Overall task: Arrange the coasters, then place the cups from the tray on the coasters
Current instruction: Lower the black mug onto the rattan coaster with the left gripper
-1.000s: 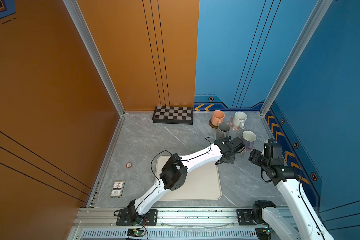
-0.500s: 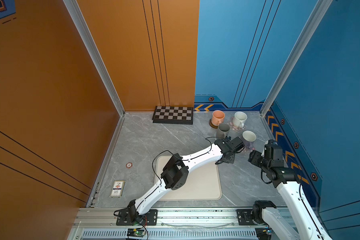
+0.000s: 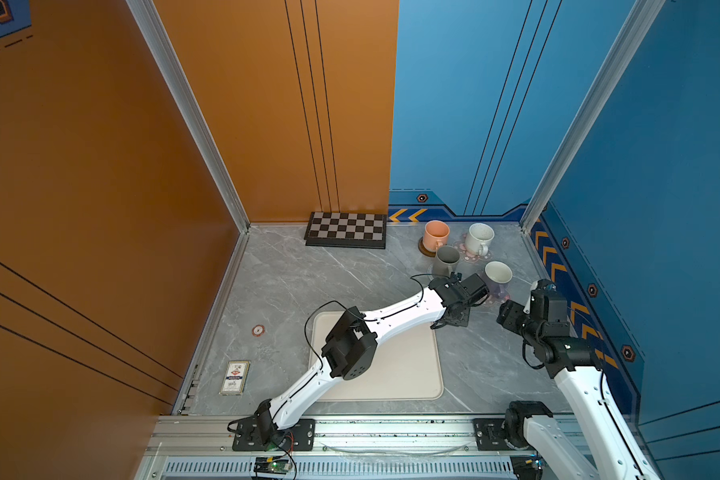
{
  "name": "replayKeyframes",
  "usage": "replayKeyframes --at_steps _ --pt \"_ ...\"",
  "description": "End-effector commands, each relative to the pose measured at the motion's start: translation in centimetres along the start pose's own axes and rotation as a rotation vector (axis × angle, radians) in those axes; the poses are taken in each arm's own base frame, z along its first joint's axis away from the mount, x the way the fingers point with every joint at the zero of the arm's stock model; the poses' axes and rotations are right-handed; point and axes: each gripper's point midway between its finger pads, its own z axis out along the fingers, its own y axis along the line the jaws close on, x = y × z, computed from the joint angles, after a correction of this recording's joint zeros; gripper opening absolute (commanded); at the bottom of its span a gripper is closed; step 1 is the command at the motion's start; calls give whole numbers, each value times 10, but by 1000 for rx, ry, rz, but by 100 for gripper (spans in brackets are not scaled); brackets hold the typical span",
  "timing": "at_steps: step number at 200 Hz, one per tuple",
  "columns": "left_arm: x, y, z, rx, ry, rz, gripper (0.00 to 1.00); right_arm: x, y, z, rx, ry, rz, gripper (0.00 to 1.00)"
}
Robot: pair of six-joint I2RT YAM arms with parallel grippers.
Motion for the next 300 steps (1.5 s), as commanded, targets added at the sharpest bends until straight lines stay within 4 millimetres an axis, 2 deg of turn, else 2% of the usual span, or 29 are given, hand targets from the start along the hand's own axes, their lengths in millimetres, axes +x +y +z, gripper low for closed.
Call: replayKeyframes --at_steps 1,14,42,71,86,101,136,177,300 --pt "-6 0 -11 2 -27 -15 24 3 0 -2 -11 1 15 72" --pt "-7 -1 -11 4 -29 -15 32 3 0 -3 -12 -1 15 72" --pt "-6 -2 -13 7 -30 -15 35 1 -1 -6 -13 -10 16 72" --pt "-6 -4 -18 17 -29 -24 43 -1 0 -9 -15 -16 16 72" --pt "-5 -4 -22 16 -32 -26 51 -1 0 -9 -17 -15 18 72" --pt "-2 -2 -26 10 -30 -31 53 -2 1 -10 -19 -14 20 72" --pt "5 0 -34 -6 -39 -21 54 -3 0 -12 -18 -21 19 72" --pt "4 -10 -39 15 -53 0 56 -3 0 -16 -22 -22 21 71" --pt "8 -33 -32 92 -37 -18 56 -2 -2 -23 -15 -19 19 72"
